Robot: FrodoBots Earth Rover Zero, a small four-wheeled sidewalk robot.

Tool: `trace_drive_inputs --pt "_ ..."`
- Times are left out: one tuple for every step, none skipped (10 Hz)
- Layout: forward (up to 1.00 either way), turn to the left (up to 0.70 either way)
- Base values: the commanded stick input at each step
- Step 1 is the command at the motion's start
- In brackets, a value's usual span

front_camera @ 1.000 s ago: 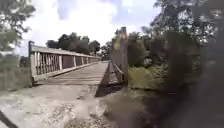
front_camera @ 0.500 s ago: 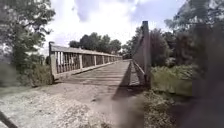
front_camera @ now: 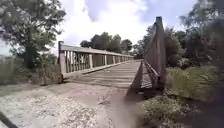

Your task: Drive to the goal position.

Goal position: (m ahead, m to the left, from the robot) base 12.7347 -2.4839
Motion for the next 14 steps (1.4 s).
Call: trace_drive_inputs --pt "0.85 0.0" --pt "0.85 0.0" --pt "0.85 0.0" --pt "0.85 0.17" --pt "0.85 0.34" --pt "0.85 0.34" --pt "0.85 0.34" --pt "0.85 0.34" --pt "0.85 0.34" --pt "0.85 0.34" --pt "0.85 0.34" --pt "0.85 0.31" --pt "0.85 0.0" --pt "0.85 0.0"
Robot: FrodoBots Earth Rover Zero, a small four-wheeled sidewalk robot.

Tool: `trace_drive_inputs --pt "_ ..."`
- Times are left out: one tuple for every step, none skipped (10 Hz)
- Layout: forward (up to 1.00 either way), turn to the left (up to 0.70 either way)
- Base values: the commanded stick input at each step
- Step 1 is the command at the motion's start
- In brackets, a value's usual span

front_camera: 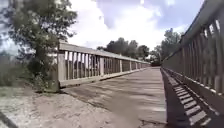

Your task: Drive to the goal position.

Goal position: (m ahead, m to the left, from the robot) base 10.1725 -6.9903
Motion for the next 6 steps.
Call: trace_drive_inputs --pt "0.85 0.0" --pt "0.85 0.0" --pt "0.85 -0.01" --pt "0.85 -0.02" --pt "0.85 -0.28" --pt "0.85 -0.34"
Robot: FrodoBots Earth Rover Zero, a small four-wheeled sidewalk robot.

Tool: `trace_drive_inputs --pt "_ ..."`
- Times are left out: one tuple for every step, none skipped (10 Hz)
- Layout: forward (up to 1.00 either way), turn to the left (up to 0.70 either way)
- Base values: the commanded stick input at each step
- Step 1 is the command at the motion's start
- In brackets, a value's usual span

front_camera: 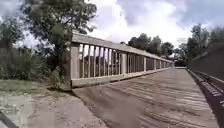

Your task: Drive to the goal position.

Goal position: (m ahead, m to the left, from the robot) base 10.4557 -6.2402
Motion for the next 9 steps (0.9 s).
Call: trace_drive_inputs --pt "0.85 -0.34" --pt "0.85 -0.34" --pt "0.85 -0.34" --pt "0.85 -0.34" --pt "0.85 -0.34" --pt "0.85 -0.34" --pt "0.84 -0.34" --pt "0.85 -0.34" --pt "0.85 -0.34"
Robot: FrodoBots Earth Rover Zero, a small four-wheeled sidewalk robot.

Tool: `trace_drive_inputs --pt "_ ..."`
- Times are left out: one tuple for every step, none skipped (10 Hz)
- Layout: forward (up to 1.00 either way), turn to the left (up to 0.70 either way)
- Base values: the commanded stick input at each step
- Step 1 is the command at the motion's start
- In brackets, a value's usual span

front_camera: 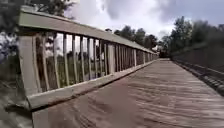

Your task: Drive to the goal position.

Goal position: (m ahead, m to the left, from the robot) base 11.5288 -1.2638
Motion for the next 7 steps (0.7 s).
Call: trace_drive_inputs --pt "0.85 -0.34" --pt "0.85 -0.34" --pt "0.85 -0.34" --pt "0.85 -0.34" --pt "0.85 -0.34" --pt "0.85 -0.34" --pt "0.85 -0.34"
